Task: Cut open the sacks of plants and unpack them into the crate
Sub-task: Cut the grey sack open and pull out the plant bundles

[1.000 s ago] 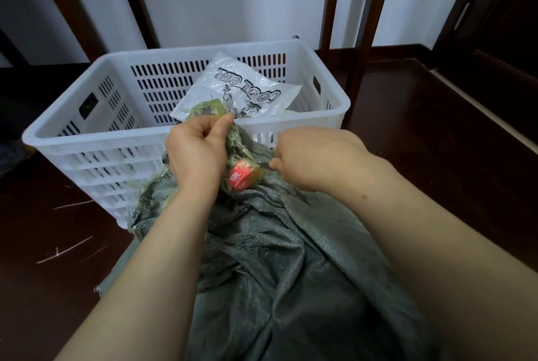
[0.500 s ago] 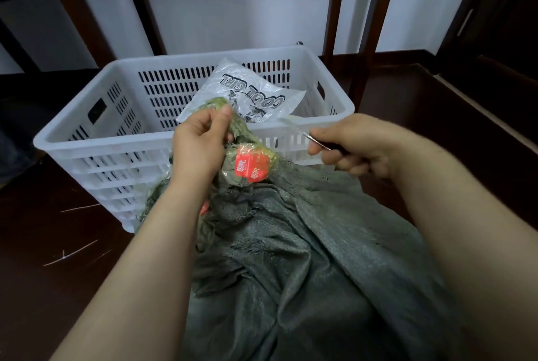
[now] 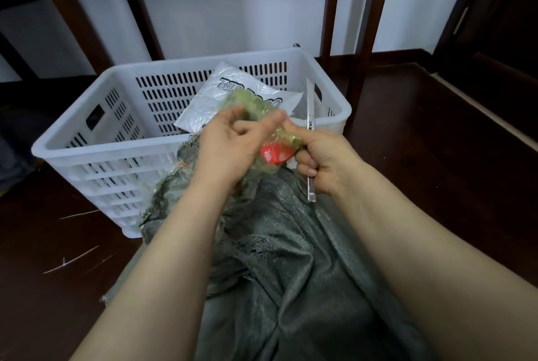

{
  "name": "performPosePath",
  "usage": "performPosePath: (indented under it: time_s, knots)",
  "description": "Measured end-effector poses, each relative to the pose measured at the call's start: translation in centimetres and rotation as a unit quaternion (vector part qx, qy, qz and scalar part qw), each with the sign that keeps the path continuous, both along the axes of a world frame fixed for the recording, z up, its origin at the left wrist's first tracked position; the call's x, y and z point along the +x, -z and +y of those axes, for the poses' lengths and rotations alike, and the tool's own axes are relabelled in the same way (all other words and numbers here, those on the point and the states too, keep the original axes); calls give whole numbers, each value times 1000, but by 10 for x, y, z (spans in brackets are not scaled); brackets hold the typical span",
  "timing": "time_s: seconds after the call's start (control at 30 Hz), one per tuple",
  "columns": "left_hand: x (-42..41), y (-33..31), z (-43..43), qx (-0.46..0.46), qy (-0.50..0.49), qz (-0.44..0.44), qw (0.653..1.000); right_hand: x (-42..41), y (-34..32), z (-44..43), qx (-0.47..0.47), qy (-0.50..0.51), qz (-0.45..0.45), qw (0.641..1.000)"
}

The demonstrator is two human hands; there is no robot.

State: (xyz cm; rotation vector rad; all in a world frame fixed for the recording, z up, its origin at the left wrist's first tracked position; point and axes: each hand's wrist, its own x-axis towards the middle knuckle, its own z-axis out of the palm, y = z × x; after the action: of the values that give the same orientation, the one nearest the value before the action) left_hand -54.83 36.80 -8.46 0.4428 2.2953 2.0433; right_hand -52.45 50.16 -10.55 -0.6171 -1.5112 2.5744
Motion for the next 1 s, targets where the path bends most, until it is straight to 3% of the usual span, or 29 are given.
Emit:
performPosePath:
  time_s: [0.1,0.2,0.3,0.37,0.43,0.53,0.67,0.83,0.9,1.0]
  knots:
    - [4,2,6,-76,-3,6,997,-4,-2,3,-36,52,10,998]
    - [2,9,10,-101,1,73,992,-7,-2,3,-96,67,2,993]
    - [2,11,13,-123,25,146,981,-11,-1,3,-218,83,-28,972]
    - [2,12,10,-174,47,178,967,-11,2,2,-237,91,-41,966]
    - [-1,10,4,-228,62,144,961,-9,8,0,-202,80,-31,976]
    - [1,-3,0,-253,73,8,965,-7,11,-3,-116,64,3,991]
    - [-1,-6,6,-268,-55,62,960,-4,2,-7,-91,2,40,995]
    - [-1,-5,8,-227,-87,73,967,-2,3,-10,-39,-48,40,997]
    - [0,-6,10,-219,-72,25,973,-1,4,-11,-26,-53,47,997]
    - [0,-4,12,-69,-42,-93,992,1,0,-9,-4,-73,57,996]
